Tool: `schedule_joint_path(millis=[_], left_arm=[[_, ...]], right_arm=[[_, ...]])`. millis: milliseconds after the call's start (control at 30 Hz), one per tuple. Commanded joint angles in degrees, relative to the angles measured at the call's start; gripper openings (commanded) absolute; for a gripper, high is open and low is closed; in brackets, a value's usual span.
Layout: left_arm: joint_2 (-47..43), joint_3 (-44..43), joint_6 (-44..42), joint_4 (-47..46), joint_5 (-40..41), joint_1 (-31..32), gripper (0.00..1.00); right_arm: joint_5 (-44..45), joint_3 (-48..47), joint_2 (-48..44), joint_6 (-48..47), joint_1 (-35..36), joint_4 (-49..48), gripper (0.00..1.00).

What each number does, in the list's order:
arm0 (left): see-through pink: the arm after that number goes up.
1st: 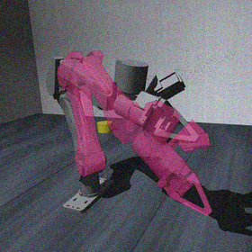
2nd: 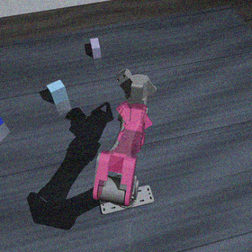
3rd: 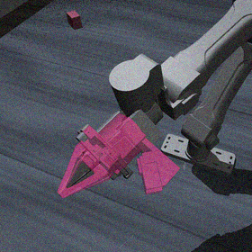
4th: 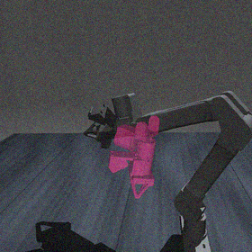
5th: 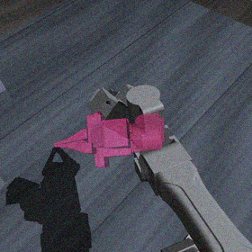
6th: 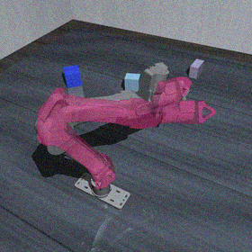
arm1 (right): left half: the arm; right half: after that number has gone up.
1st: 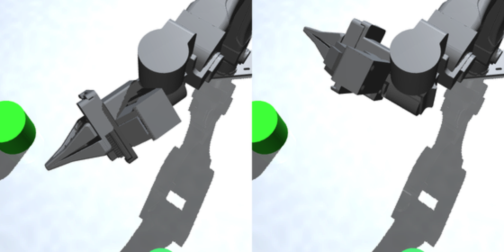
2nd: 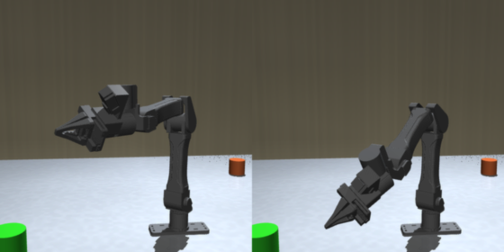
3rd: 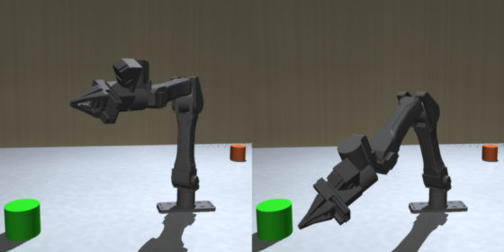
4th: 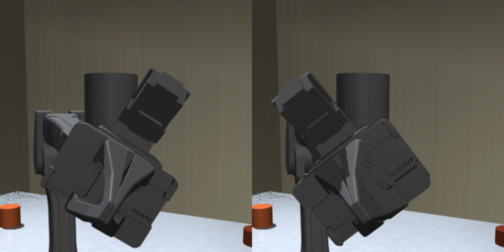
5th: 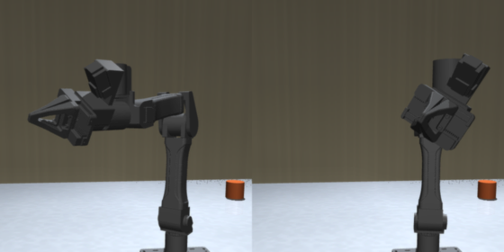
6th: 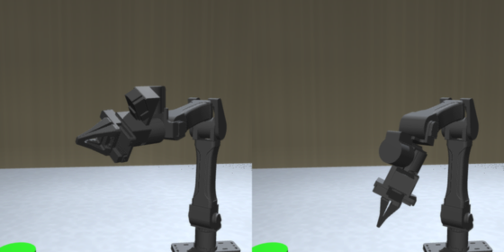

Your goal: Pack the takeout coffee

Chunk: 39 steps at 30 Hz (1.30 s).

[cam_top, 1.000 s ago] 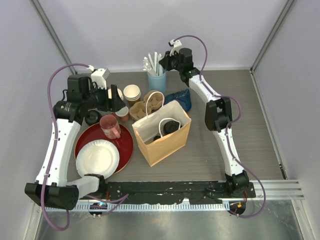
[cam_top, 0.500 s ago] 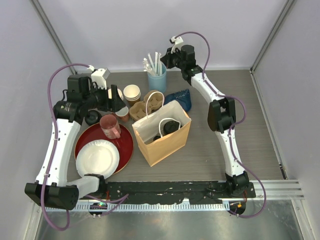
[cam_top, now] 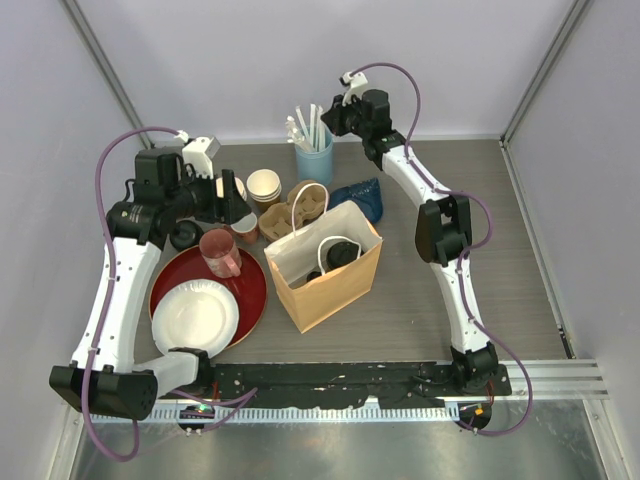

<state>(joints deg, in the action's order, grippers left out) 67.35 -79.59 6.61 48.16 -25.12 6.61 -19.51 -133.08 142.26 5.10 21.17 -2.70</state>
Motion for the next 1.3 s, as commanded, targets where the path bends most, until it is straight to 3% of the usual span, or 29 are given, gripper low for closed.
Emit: schedule_joint_path(millis=[0,67,200,600,700,833,933,1100,1267], left_arm=[[-1.17,-1.36,-0.81,-2.11,-1.42,-0.37,0.7],[-1.17,-1.44,-0.81,-2.11,-1.42,-0.37,0.7],[-1.17,-1.44,-0.72,-2.11,-1.42,-0.37,0.7],[-0.82,-1.79,-0.64,-2.28,-1.68,-0.37,0.7],[-0.82,-1.79,-0.55,-2.2,-1.86,-0.37,0.7],[-0.91,-1.71,-0.55,-2.11,-1.86,-0.37,0.7],[-1.08,-1.62,-0.55,-2.19,-1.95,-0.37,0.7],[-1.08,-1.44,-0.55,-2.19,-2.03,-0.37,0.7],[-1.17,-1.44,-0.55,-2.19,-2.12,-0.37,0.7]], right_arm=[[7.54,-0.77,-4.8,0.96,0.19,-4.42,0.31],[7.47,-2.27,-3.13,1.57,0.28,-3.98,0.46],[6.94,-8.32,1.96,2.54,0.37,-1.61,0.5],[7.11,-11.24,5.84,2.19,1.16,-1.96,0.46],[7.82,-10.71,5.84,2.28,1.24,-2.13,0.37],[8.17,-10.63,5.58,2.1,1.24,-2.22,0.15],[7.99,-10.1,4.53,1.58,1.24,-2.22,0.08],[7.73,-5.8,1.1,0.35,1.16,-2.75,0.1],[7.73,-1.84,-2.42,-0.53,1.16,-3.54,0.25]])
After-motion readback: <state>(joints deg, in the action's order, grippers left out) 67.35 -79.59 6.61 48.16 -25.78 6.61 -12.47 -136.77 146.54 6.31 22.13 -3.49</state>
